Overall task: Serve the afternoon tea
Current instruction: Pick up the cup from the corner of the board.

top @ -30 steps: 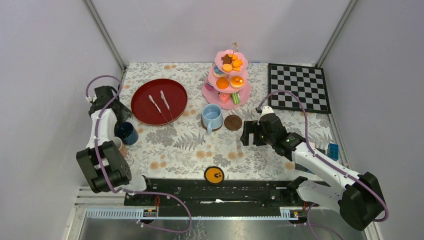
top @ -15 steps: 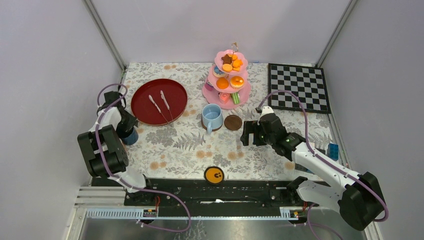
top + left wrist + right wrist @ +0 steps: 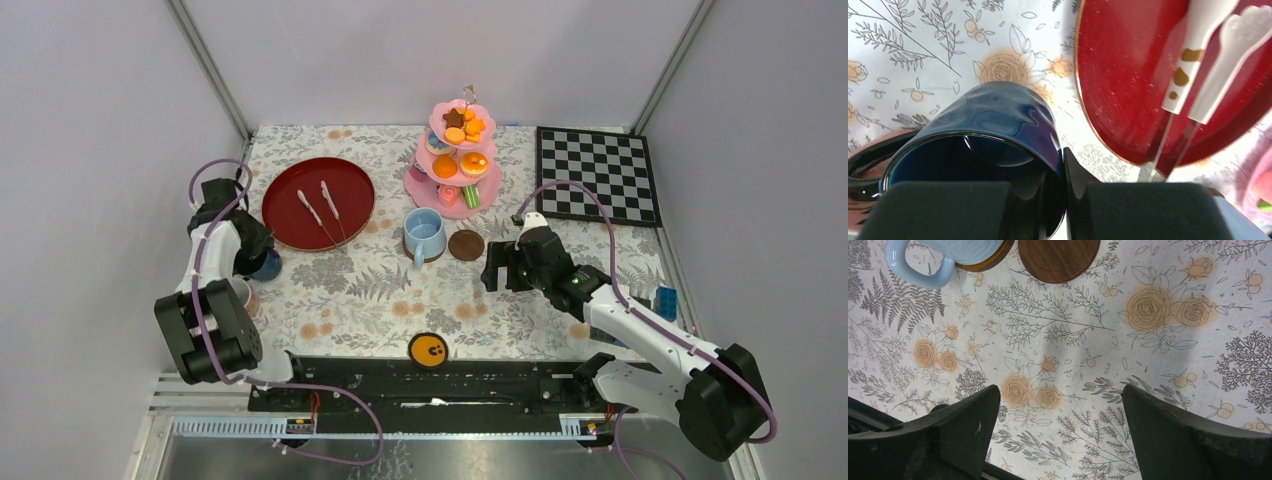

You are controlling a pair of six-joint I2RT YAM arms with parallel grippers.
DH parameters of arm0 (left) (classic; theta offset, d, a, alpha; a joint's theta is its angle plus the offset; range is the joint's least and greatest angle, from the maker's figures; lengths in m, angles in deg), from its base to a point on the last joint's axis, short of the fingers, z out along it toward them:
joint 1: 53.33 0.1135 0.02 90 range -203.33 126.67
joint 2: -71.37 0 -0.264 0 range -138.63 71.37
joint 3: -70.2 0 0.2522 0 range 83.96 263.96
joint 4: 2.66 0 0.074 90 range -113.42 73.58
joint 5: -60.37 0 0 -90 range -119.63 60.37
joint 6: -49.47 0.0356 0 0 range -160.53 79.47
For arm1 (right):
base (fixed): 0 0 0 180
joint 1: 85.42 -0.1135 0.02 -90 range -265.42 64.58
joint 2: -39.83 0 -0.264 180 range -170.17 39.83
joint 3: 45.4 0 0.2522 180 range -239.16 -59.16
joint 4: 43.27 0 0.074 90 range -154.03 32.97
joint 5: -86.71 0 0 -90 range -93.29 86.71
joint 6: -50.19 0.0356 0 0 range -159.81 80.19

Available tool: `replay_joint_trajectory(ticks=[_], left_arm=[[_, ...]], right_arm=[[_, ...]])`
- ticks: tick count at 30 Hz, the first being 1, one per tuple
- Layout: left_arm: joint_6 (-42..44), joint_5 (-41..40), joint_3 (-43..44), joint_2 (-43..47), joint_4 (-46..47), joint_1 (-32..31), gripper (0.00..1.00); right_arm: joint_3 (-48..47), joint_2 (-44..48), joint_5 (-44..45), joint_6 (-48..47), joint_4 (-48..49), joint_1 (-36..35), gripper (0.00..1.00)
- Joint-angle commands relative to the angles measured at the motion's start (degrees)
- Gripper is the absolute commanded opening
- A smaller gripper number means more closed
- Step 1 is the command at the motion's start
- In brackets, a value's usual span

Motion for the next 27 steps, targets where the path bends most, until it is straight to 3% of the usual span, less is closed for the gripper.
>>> replay_joint_trajectory(ticks=[1,7,11,15,17,22,27], left_arm=[[-1.36,4.16,6.06,7.64,-3.01,-0.85,0.00],[-1.82,2.26,13.61,12.97,-7.82,-8.72,0.00],[-7.02,0.07,18.54,13.27,-10.79,-18.96,0.00],[-15.52,3.73,19.46,13.56,-6.07,-28.25,0.00],[-15.15,5.71,20.82,11.98,-1.94,-33.47,0.00],[-0.64,6.07,28.48,3.93,0.24,-48.72,0.00],[22.73,5.77,30.75,1.97,-0.84,-59.89,0.00]], right_arm=[[-1.69,0.12,1.57,-1.02,-0.23,0.22,1.00],[-2.80,-0.77,1.48,-0.99,-0.26,0.16,1.00],[-3.25,-1.14,1.02,-1.65,0.15,0.15,1.00],[-3.58,-1.08,-0.69,-2.96,2.44,0.21,1.00],[-4.39,-1.10,-1.80,-3.29,2.65,0.17,1.00],[-5.06,1.58,0.13,-2.41,1.52,0.19,1.00],[-3.49,8.87,4.28,-2.97,1.74,0.16,0.99]])
